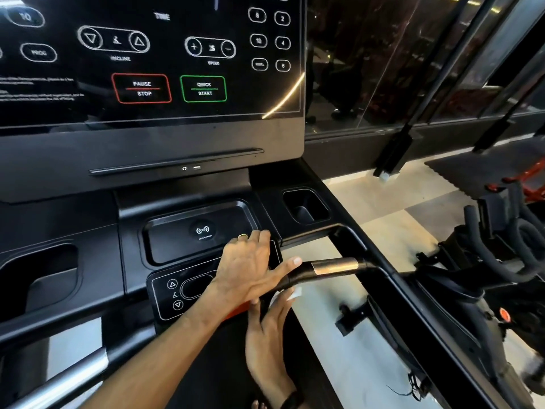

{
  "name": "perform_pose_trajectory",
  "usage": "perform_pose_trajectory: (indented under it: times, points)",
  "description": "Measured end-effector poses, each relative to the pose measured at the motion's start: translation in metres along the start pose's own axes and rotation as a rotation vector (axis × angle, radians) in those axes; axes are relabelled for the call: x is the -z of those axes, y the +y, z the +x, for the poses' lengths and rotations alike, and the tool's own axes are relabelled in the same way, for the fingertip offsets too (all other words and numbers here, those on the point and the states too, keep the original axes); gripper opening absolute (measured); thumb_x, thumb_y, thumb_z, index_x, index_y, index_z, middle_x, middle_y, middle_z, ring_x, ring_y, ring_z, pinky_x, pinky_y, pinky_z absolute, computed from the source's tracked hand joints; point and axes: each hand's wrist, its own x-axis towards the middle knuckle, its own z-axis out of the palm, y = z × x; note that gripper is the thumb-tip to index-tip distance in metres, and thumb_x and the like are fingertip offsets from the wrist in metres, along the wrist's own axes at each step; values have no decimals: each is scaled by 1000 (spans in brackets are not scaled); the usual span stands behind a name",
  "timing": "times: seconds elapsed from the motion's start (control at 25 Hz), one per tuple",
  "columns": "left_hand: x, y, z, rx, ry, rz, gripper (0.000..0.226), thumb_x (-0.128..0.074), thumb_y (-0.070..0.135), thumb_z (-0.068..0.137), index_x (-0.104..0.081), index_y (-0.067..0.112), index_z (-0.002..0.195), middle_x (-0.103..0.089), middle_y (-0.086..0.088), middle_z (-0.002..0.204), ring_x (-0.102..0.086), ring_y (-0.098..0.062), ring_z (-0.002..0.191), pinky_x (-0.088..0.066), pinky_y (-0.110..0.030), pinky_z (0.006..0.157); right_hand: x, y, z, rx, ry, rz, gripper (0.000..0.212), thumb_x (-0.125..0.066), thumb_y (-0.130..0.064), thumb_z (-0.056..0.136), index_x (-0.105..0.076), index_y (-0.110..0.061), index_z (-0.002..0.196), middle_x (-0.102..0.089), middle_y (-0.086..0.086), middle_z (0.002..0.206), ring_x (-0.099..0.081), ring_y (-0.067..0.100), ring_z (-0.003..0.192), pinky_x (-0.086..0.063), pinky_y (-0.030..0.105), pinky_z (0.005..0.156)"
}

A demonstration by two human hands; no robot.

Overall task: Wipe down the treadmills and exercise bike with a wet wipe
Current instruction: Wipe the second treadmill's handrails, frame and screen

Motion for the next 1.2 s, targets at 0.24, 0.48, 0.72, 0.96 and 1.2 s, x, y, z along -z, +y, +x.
perform_pose_trajectory:
  times: [0.24,0.48,0.72,0.96,1.2]
  points:
    - [1,2,-2,10,10,-59,103,1,88,77,-54,15,124,-64,-1,108,-62,-20,95,-49,-34,86,28,-18,39,21,179,-36,75,-33,-41,107,27,-32,151,20,-17,159,19,-1,145,5,36,126]
    - [-1,4,-1,7,9,-55,117,14,89,73,-54,12,130,-66,-3,113,-64,-22,101,-49,-36,92,42,-2,57,281,142,-471,60,-26,-34,103,-18,-13,159,-9,0,168,12,17,155,21,37,121]
    - [1,5,-2,45,20,-68,113,12,88,77,-57,13,125,-67,-2,109,-65,-21,97,-50,-36,89,41,-11,62,326,71,-435,35,-47,-16,82,-58,-8,114,-62,4,111,-54,28,121,-11,53,123]
    - [3,10,-3,89,19,-78,108,6,84,80,-60,10,121,-68,-7,107,-65,-25,98,-48,-38,92,51,-23,64,288,37,-366,56,-53,1,78,-55,-5,133,-59,-3,91,-44,-13,102,-28,59,115]
    - [3,17,-2,162,40,-84,104,6,83,81,-64,11,109,-68,-5,97,-64,-24,91,-43,-34,86,63,-32,78,242,-110,-292,71,-45,-12,78,-46,-22,149,-67,-8,113,-57,14,117,-43,51,109]
